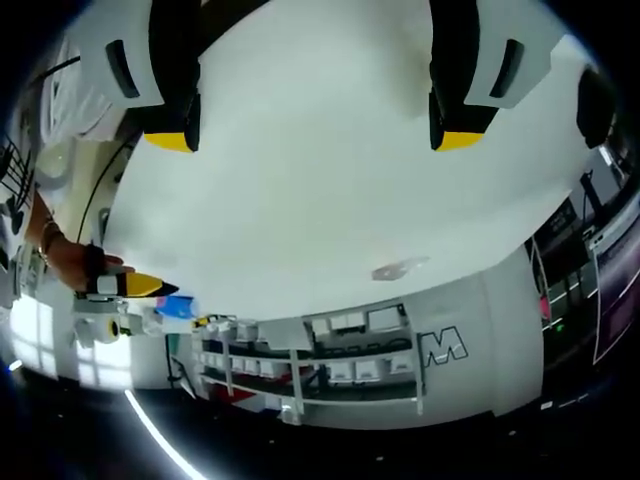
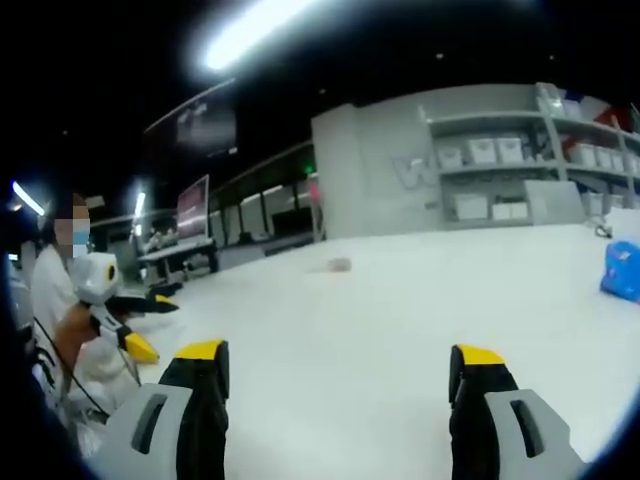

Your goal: Open the resealable bag by pulling the two sides of the seal apart until the entire bag opening is separated and visibly accessible.

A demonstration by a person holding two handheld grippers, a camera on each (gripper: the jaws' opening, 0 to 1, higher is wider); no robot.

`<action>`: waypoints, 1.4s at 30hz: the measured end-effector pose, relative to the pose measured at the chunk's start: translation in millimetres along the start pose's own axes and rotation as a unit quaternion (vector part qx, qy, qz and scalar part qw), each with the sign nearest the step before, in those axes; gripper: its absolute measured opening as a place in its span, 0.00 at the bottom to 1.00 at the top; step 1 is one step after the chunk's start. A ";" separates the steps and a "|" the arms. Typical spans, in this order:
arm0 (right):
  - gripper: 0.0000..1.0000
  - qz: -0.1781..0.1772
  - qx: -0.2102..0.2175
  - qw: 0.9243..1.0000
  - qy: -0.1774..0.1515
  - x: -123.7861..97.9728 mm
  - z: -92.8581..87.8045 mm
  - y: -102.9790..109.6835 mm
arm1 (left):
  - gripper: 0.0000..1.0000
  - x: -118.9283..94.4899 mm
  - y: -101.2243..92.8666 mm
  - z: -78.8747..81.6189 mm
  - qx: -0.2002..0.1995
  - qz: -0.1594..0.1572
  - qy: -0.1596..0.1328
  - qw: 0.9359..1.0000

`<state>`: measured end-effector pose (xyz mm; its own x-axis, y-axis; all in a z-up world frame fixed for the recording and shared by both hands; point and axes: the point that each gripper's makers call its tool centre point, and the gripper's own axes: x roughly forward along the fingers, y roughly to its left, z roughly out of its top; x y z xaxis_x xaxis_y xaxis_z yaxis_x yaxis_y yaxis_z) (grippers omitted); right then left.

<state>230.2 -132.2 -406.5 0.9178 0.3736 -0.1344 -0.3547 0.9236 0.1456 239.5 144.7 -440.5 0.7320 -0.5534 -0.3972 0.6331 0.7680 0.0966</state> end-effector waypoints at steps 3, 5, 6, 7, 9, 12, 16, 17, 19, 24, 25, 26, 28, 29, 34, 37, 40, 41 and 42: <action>0.92 0.002 0.000 1.000 0.001 0.6 -1.0 1.1 | 0.94 0.2 0.2 0.0 0.000 0.000 0.000 1.000; 0.92 0.003 -0.001 1.000 0.004 1.6 -3.0 1.9 | 0.94 1.3 -2.3 -0.7 0.001 -0.002 0.001 1.000; 0.92 0.003 -0.001 1.000 0.005 1.9 -3.6 2.1 | 0.94 1.7 -3.4 -1.1 0.001 -0.004 0.002 1.000; 0.92 0.004 -0.001 1.000 0.007 2.4 -4.6 2.6 | 0.94 2.2 -4.3 -1.6 0.002 -0.006 0.003 1.000; 0.92 0.005 -0.002 1.000 0.009 2.8 -5.7 2.8 | 0.94 2.5 -4.6 -2.0 0.003 -0.006 0.004 1.000; 0.92 0.004 -0.002 1.000 0.009 2.7 -5.8 2.1 | 0.94 2.3 -2.7 -2.2 0.002 -0.003 0.004 1.000; 0.92 0.003 -0.002 1.000 0.009 2.9 -6.2 0.9 | 0.94 3.4 -2.5 -3.5 0.003 -0.003 0.006 1.000; 0.92 0.003 -0.001 1.000 0.010 3.0 -6.4 0.9 | 0.94 3.6 -2.6 -3.5 0.001 -0.004 0.006 1.000; 0.92 0.003 -0.002 1.000 0.011 3.0 -6.9 1.1 | 0.94 3.8 -2.6 -3.3 0.001 -0.005 0.005 1.000; 0.92 0.003 -0.003 1.000 0.010 2.6 -6.0 1.5 | 0.94 2.3 -0.7 -2.8 0.004 -0.001 0.006 1.000; 0.92 0.003 -0.003 1.000 0.009 2.4 -5.3 1.8 | 0.94 1.6 -0.2 -2.1 0.004 0.000 0.005 1.000; 0.92 0.003 -0.004 1.000 0.008 2.1 -4.6 2.1 | 0.94 0.6 0.4 -0.8 0.004 0.000 0.003 1.000; 0.92 0.004 -0.005 1.000 0.007 1.6 -3.6 2.7 | 0.94 -0.5 0.9 0.7 0.003 0.001 0.000 1.000; 0.92 0.004 -0.006 1.000 0.007 1.3 -3.1 3.0 | 0.94 -0.9 1.1 1.0 0.004 0.002 0.000 1.000; 0.92 0.005 -0.010 1.000 0.005 0.0 -0.7 4.0 | 0.94 -3.4 3.0 3.1 0.005 0.006 -0.003 1.000; 0.91 0.008 -0.012 1.000 0.005 -0.7 1.2 5.0 | 0.94 -5.0 5.2 4.4 0.004 0.009 -0.005 1.000; 0.91 0.010 -0.014 1.000 0.005 -0.9 2.1 6.5 | 0.94 -6.3 6.6 5.2 0.004 0.012 -0.006 1.000; 0.91 0.011 -0.014 1.000 0.005 -0.9 2.2 6.9 | 0.94 -6.6 6.8 5.5 0.004 0.012 -0.006 1.000; 0.91 0.012 -0.014 1.000 0.005 -0.8 2.3 7.5 | 0.94 -7.0 6.9 5.8 0.005 0.013 -0.007 1.000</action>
<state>227.2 -125.8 -403.1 0.9070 0.3965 -0.1419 -0.3816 0.9164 0.1213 240.3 152.0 -431.7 0.7513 -0.5381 -0.3821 0.6164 0.7790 0.1149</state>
